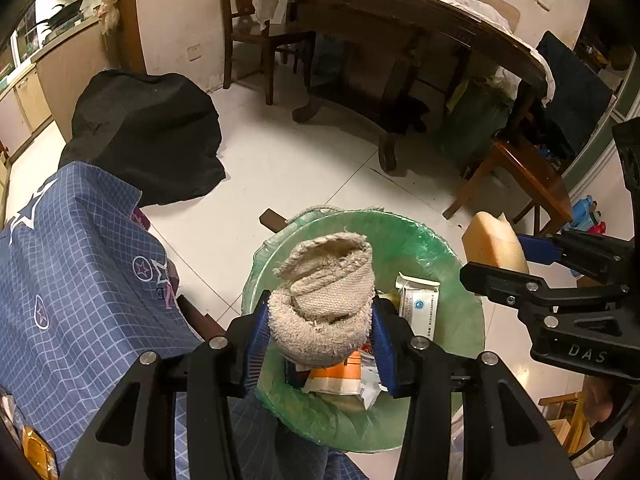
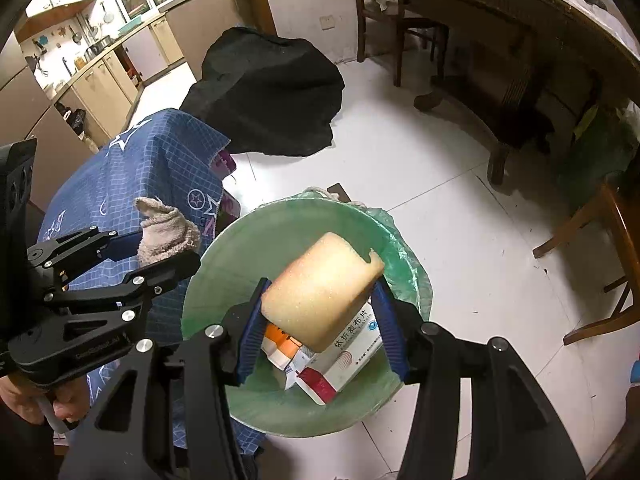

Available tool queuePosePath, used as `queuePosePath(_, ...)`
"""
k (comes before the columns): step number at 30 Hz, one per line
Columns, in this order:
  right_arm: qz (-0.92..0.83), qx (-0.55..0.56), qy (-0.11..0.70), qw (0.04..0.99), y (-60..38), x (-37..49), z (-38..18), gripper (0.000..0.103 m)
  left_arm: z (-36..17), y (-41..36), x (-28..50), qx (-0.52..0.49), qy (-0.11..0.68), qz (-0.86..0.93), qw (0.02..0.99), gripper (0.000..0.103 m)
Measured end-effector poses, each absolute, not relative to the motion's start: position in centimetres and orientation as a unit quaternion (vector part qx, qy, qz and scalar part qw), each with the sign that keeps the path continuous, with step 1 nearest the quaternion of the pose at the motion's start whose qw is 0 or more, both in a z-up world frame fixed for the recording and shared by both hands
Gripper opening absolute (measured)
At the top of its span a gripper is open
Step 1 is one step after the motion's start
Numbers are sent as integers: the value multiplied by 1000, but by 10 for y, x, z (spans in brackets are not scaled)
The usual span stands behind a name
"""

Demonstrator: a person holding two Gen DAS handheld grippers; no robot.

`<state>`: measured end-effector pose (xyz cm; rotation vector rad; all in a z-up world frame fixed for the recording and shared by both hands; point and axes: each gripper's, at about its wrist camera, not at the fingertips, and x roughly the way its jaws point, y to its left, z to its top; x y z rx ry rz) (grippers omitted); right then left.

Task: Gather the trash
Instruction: 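Open both grippers to drop the sock and sponge into the bin, then move both tools back from the bin to the items on the bed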

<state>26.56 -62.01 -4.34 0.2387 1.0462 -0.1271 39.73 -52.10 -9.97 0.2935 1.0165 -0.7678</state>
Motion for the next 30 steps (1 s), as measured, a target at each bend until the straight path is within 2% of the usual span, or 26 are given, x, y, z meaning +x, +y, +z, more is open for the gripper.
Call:
queuePosePath(5, -60, 114, 498, 858, -621, 265, -45, 50, -102, -523, 399, 135, 476, -351, 795, 50)
queuePosePath(8, -63, 117, 495, 859, -623, 264, -46, 59, -103, -520, 402, 131, 477, -340, 800, 70)
queuePosePath(10, -66, 121, 492, 860, -625, 263, -46, 59, -104, -517, 404, 128, 478, -335, 802, 72)
queuePosePath(26, -72, 127, 491, 859, -632, 256, -50, 60, -104, -515, 399, 134, 476, -333, 803, 72)
queuePosePath(30, -75, 123, 478, 866, -629, 248, -46, 68, -103, -508, 397, 132, 476, -328, 805, 72)
